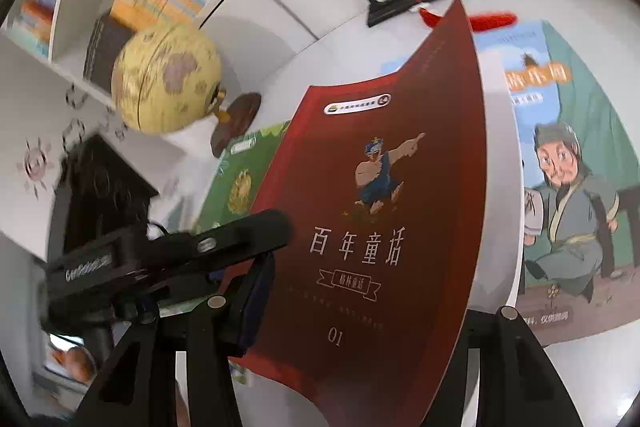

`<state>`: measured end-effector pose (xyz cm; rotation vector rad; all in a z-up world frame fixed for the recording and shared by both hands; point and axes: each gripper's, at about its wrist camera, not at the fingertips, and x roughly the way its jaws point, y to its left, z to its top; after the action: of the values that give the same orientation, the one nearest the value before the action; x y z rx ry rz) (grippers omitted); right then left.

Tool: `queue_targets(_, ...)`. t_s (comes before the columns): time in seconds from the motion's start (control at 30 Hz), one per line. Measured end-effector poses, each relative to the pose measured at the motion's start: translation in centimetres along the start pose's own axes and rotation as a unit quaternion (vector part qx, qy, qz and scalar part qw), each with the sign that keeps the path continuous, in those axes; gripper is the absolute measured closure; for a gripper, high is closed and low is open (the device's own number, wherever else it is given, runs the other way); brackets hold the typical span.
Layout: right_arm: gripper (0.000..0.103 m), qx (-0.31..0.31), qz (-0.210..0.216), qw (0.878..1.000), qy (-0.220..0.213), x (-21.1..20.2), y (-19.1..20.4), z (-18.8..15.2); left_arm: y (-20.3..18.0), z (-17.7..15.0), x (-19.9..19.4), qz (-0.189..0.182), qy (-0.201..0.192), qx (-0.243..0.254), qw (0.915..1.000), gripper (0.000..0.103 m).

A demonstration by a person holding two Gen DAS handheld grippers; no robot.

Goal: Organize books
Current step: 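Close the left gripper on the red book and lift it, then carry the red book and lower it onto the open tabletop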

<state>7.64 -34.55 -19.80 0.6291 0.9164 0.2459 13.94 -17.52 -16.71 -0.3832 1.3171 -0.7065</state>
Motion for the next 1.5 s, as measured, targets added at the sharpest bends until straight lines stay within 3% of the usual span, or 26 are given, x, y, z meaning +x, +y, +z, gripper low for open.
queue_targets(0.07,0.049,-0.035,-0.032,0.999,0.001,0.1,1.1,-0.1,-0.7,-0.2,-0.3,0.023,-0.006,0.02,0.9995,0.085)
queue_targets(0.23,0.05,-0.142,-0.113,0.983,-0.009,-0.4,3.5,-1.2,-3.0,-1.5,-1.8,0.061,-0.023,0.073,0.9952,0.086)
queue_targets(0.3,0.05,-0.175,-0.131,0.975,-0.026,-1.4,4.7,-1.6,-3.7,-1.9,-3.2,0.047,-0.04,0.078,0.9951,0.086)
queue_targets(0.57,0.05,-0.237,-0.144,0.957,-0.085,-6.4,8.5,-1.7,-6.1,-2.4,-9.3,0.016,-0.091,0.108,0.9898,0.086)
queue_targets(0.8,0.05,-0.266,-0.146,0.943,-0.136,-9.4,14.5,-2.2,-6.4,-3.5,-16.9,0.0,-0.149,0.125,0.9809,0.085)
queue_targets(1.1,0.05,-0.313,-0.129,0.926,-0.164,-9.8,25.2,-4.5,-2.1,-4.2,-26.9,0.007,-0.21,0.11,0.9714,0.085)
queue_targets(1.33,0.05,-0.345,-0.096,0.922,-0.147,-5.4,33.8,-6.6,4.6,-4.2,-33.0,0.038,-0.233,0.071,0.9691,0.085)
queue_targets(1.5,0.05,-0.356,-0.075,0.923,-0.122,-1.1,38.3,-8.3,9.2,-3.9,-34.9,0.061,-0.234,0.048,0.9691,0.085)
